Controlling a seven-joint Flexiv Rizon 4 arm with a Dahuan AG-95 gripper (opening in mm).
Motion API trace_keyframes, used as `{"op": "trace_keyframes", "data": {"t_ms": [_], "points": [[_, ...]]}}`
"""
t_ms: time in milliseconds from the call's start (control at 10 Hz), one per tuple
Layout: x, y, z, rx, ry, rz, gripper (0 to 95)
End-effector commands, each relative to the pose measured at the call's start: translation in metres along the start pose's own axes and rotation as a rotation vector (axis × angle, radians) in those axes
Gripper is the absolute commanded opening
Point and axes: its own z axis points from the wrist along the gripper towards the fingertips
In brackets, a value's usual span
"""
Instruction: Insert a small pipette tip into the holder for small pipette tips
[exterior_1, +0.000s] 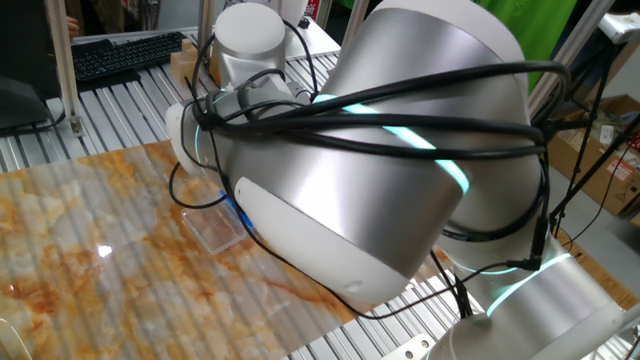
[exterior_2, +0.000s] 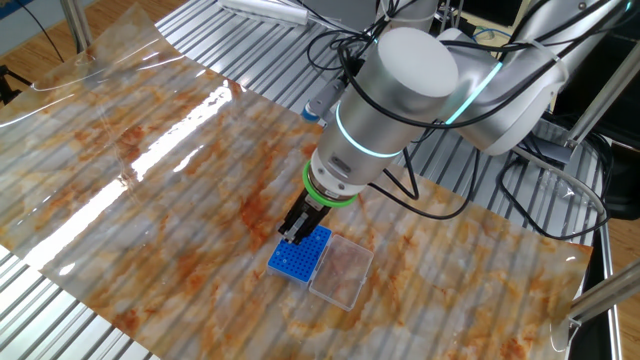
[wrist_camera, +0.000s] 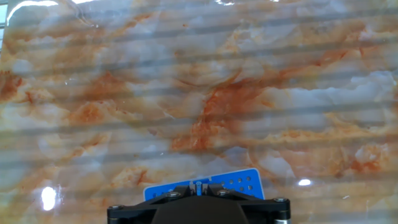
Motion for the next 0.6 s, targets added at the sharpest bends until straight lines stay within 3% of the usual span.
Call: {"op": "trace_keyframes", "data": {"t_ms": [100,600], "points": [[0.0003,0.0003,-0.0001,0.001,0.001,0.001,0.0],[0.0005,0.0002,-0.0001,0.008,0.011,0.010,0.0]]}}
